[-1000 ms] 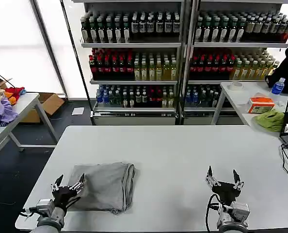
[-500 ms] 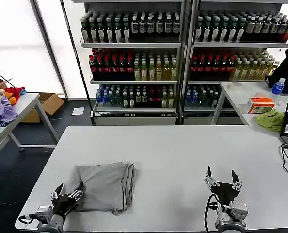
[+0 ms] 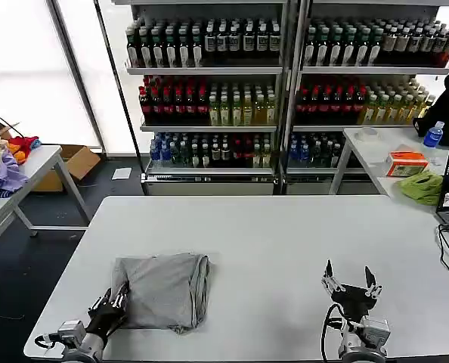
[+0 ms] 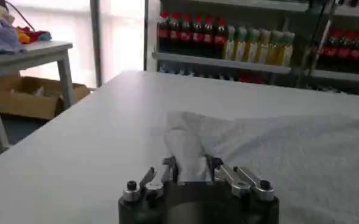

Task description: Fold and organize the clothes.

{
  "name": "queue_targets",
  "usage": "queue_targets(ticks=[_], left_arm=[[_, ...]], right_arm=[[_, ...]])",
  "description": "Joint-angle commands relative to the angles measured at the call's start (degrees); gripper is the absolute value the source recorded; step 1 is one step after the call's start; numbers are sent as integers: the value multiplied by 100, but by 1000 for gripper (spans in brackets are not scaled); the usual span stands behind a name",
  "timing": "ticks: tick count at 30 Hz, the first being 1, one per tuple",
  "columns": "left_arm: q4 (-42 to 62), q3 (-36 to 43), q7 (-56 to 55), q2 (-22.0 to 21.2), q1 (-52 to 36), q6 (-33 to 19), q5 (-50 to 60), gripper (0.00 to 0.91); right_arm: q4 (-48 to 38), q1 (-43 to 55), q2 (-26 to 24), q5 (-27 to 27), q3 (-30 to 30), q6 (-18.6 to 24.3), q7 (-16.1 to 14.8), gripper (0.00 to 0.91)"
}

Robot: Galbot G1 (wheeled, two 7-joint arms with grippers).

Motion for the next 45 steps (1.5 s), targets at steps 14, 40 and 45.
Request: queue_targets(ticks=[14, 40, 45], left_arm=[[315, -2111, 138, 1341, -124, 196, -1165, 0], [-2385, 2308, -1010, 635, -257, 711, -288, 0], [-1431, 3508, -1277, -191, -1088, 680, 6, 0]], right_arm=[[-60, 82, -66, 44, 44, 4, 29, 907], [-372, -86, 413, -374, 177, 44, -15, 907], [-368, -284, 766, -783, 92, 65, -34, 907]])
